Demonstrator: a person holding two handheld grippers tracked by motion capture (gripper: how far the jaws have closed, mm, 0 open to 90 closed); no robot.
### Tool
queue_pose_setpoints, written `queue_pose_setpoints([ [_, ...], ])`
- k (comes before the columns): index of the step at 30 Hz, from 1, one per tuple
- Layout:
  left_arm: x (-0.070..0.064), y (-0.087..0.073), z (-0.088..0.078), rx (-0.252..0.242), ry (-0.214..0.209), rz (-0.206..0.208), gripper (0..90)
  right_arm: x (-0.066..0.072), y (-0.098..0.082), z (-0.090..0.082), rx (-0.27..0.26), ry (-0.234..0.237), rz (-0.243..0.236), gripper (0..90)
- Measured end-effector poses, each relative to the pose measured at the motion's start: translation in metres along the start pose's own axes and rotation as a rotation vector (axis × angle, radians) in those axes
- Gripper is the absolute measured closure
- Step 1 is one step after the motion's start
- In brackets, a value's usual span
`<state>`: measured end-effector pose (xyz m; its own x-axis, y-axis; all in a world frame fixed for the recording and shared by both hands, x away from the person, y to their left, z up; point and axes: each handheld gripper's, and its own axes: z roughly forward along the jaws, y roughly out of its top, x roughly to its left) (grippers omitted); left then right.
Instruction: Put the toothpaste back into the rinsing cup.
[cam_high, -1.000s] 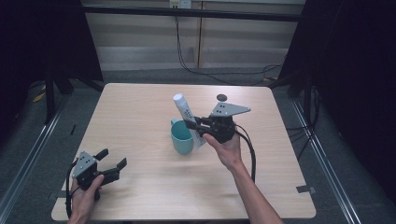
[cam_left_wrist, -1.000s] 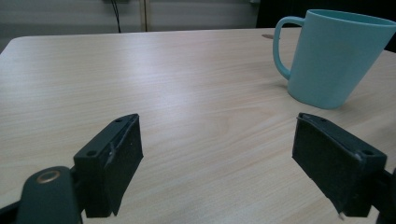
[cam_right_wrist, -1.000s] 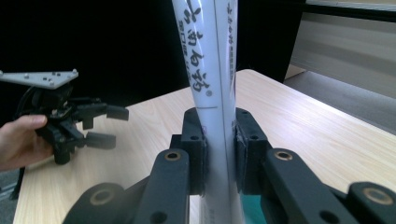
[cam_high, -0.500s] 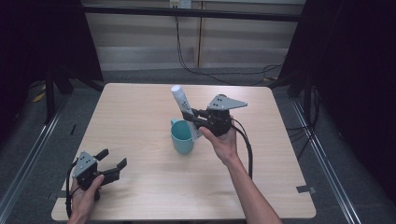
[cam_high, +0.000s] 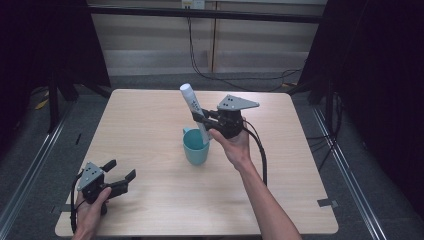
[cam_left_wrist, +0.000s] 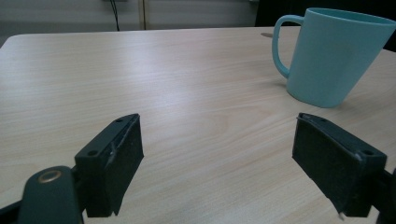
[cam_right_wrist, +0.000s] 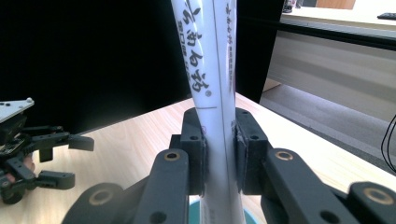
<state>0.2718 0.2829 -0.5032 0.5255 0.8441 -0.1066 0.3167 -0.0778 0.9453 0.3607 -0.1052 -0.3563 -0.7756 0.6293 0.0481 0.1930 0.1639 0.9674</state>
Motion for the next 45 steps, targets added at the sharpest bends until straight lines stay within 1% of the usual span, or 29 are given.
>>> queue_pose_setpoints([
  [2,0.000,0.000,0.000,0.000,0.000,0.002,16.1,-0.002,0.001,0.002,-0.002,-0.012,-0.002,76.5],
  [4,0.000,0.000,0.000,0.001,0.002,0.005,16.2,-0.005,0.002,0.007,-0.006,-0.020,0.008,76.5],
  [7,0.000,0.000,0.000,-0.001,0.000,-0.004,16.2,-0.005,0.003,0.010,-0.009,-0.020,0.003,76.4],
  [10,0.000,0.000,0.000,0.000,0.000,0.001,16.4,-0.005,0.004,0.015,-0.003,-0.024,-0.005,76.4],
  [13,0.000,0.000,0.000,0.001,-0.002,-0.004,16.5,-0.006,0.003,0.021,-0.006,-0.028,-0.002,76.4],
  [15,0.000,0.000,0.000,0.003,-0.003,-0.001,16.5,-0.007,0.002,0.025,-0.007,-0.028,0.011,76.4],
  [19,0.001,0.000,-0.001,0.005,-0.006,-0.003,16.5,-0.008,0.000,0.029,0.007,-0.029,0.009,76.4],
  [23,0.001,0.000,-0.001,0.007,-0.003,0.000,16.5,-0.010,-0.003,0.034,0.005,-0.032,0.023,76.3],
  [27,0.000,0.000,-0.001,0.005,-0.005,0.003,16.4,-0.011,-0.008,0.041,0.026,-0.029,0.027,76.3],
  [28,0.000,0.000,0.000,0.004,-0.006,-0.003,16.5,-0.012,-0.009,0.042,0.027,-0.022,0.027,76.3],
  [30,0.001,0.000,-0.001,0.005,-0.010,-0.005,16.4,-0.012,-0.011,0.044,0.032,-0.025,0.030,76.3],
  [31,0.001,0.000,-0.001,0.006,-0.010,-0.004,16.4,-0.012,-0.012,0.046,0.037,-0.019,0.029,76.2],
  [32,0.001,0.000,-0.001,0.006,-0.011,-0.005,16.4,-0.012,-0.014,0.048,0.041,-0.025,0.023,76.2],
  [35,0.001,0.000,-0.001,0.004,-0.013,-0.004,16.4,-0.013,-0.015,0.050,0.040,-0.020,0.029,76.2],
  [38,0.001,0.000,-0.001,0.003,-0.012,-0.003,16.4,-0.015,-0.018,0.051,0.045,-0.030,0.032,76.2],
  [45,0.001,0.000,-0.001,0.006,-0.009,0.000,16.4,-0.016,-0.020,0.054,0.032,-0.033,0.049,75.9],
])
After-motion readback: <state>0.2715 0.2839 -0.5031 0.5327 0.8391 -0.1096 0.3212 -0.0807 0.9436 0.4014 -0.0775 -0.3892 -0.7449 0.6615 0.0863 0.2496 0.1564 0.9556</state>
